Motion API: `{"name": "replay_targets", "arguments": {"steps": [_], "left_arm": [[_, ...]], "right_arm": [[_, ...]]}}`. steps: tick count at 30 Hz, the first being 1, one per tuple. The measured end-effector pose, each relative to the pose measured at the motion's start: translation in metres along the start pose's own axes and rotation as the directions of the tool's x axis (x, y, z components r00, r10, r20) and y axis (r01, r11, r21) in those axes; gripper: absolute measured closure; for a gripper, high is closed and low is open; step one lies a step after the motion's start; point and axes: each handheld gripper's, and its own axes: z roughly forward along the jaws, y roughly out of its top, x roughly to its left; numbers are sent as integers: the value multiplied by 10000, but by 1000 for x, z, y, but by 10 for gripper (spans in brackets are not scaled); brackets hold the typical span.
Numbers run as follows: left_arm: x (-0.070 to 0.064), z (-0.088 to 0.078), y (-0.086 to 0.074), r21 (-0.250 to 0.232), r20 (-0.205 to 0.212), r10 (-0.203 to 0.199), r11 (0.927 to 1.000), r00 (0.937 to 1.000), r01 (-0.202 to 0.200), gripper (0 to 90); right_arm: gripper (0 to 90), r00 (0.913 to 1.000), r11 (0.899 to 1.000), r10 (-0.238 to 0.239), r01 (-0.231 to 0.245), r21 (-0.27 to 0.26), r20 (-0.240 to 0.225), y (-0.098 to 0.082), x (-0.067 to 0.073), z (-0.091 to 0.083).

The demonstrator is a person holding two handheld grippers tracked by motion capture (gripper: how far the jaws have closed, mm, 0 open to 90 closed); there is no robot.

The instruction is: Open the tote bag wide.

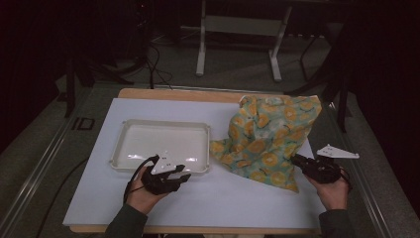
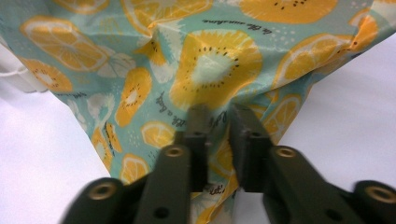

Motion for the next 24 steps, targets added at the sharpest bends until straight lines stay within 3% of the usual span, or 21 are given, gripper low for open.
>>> {"name": "replay_targets", "arguments": {"steps": [3, 15, 19, 24], "left_arm": [[0, 2, 4, -66, 69, 23, 10000, 10000, -22, 600], [-2, 14, 25, -64, 230, 360, 9993, 9991, -359, 598], [-2, 17, 27, -37, 265, 411, 9992, 9988, -410, 597], [-2, 19, 27, -6, 292, 393, 9992, 9988, -393, 595]], "right_arm": [[899, 9999, 9999, -114, 113, 69, 76, -1, 1, 1], [900, 9982, 9983, -582, 582, 38, 133, -3, 10, -3], [781, 9987, 9990, -434, 435, -50, 285, -2, 8, -4], [514, 9982, 9998, 83, -72, -186, 599, 1, 1, -4]]}}
